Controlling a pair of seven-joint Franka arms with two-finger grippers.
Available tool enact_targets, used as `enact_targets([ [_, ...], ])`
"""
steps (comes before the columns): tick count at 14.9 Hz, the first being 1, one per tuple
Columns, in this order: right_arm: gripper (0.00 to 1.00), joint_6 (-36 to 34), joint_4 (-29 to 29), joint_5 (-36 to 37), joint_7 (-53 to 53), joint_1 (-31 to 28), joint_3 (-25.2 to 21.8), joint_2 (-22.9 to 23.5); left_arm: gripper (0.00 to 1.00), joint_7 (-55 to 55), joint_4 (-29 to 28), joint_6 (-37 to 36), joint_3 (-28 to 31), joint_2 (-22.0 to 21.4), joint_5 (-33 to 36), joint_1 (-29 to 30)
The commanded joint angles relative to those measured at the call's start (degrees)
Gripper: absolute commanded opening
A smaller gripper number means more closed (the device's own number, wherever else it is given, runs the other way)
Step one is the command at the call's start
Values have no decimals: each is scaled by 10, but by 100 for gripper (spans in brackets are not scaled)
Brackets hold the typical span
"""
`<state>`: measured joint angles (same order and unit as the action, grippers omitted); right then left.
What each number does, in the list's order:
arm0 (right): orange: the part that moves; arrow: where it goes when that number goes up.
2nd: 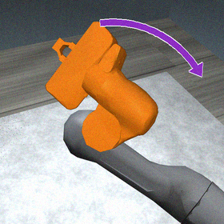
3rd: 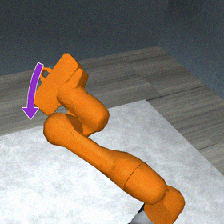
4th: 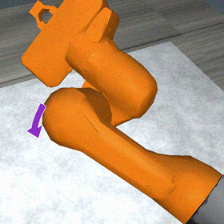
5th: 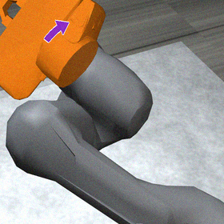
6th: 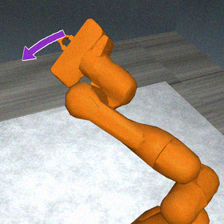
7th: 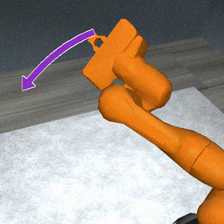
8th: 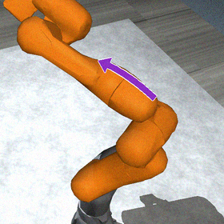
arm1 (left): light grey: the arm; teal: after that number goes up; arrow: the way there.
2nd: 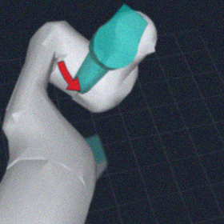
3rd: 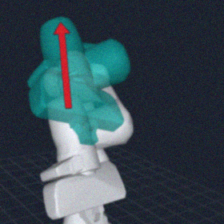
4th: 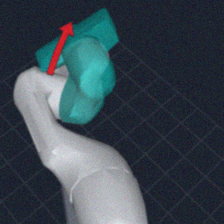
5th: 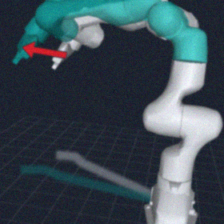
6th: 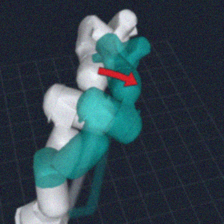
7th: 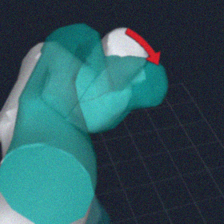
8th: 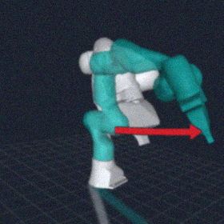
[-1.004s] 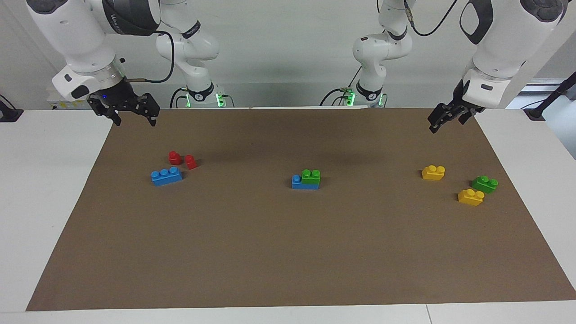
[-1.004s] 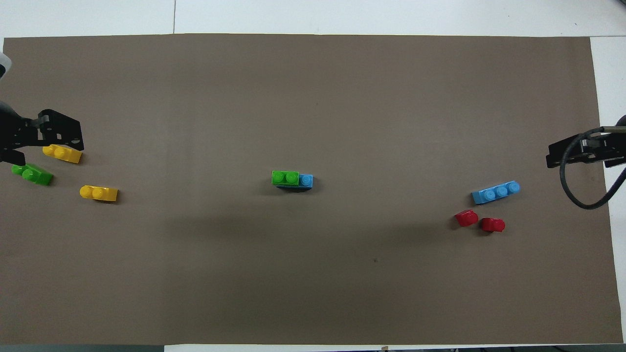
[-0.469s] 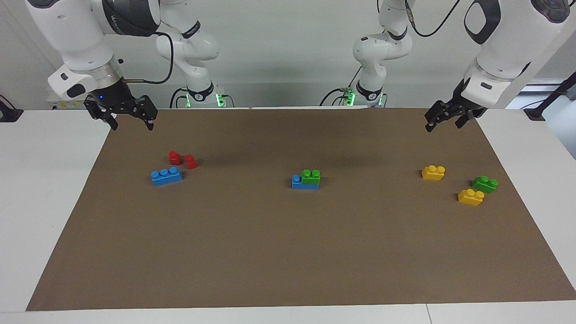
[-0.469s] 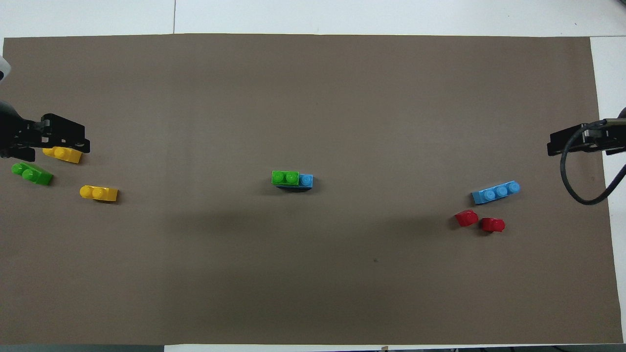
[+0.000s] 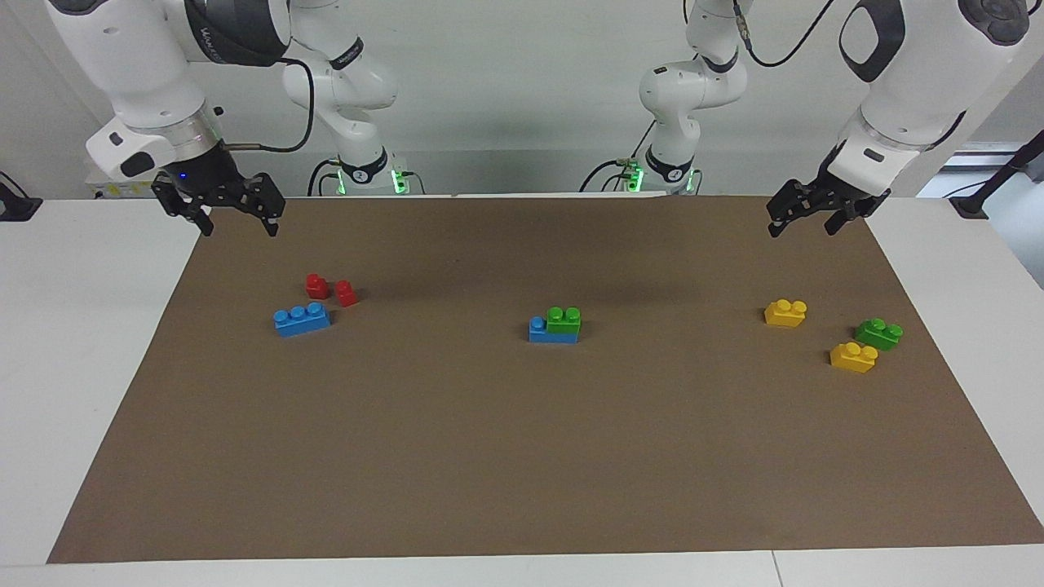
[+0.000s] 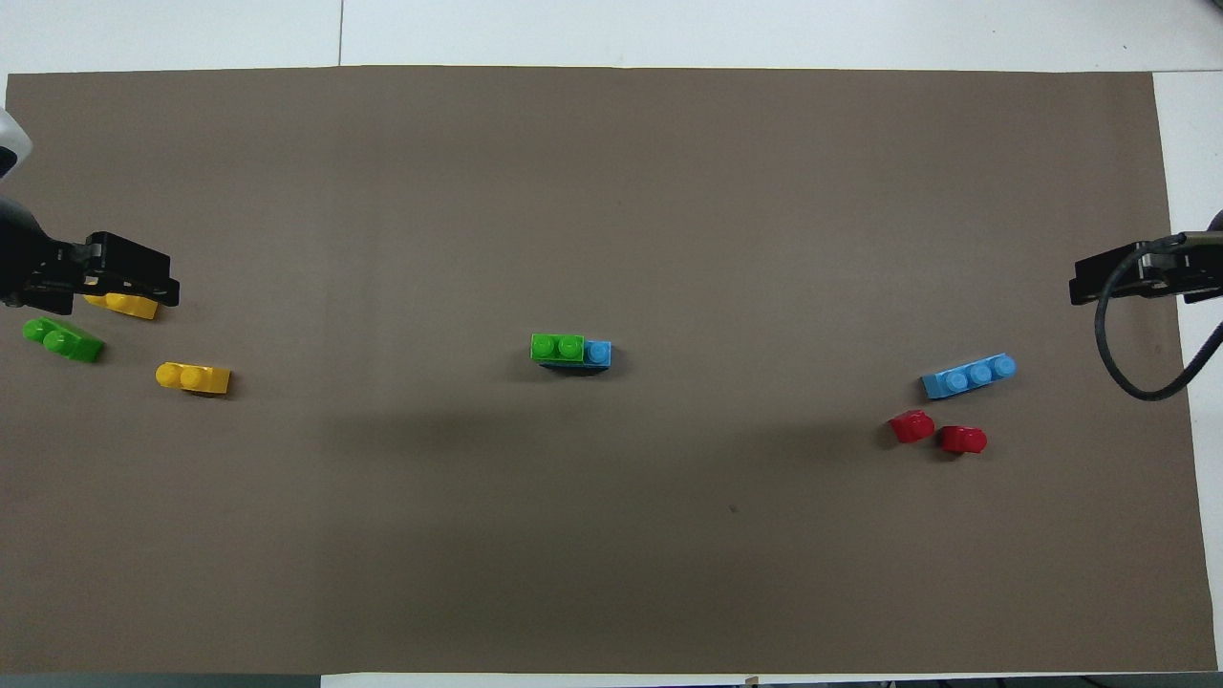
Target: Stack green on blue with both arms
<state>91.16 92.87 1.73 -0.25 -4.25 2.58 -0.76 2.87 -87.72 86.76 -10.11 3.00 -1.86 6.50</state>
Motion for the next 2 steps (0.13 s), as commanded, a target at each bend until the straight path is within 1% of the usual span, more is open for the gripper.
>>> enact_targets([
  [1, 100, -2, -1, 1, 7, -11, 7, 1, 100, -12, -27, 10, 3, -23, -10, 2],
  [2, 100, -3, -1, 1, 7, -15, 8, 1, 100, -12, -27, 10, 3, -23, -10, 2],
])
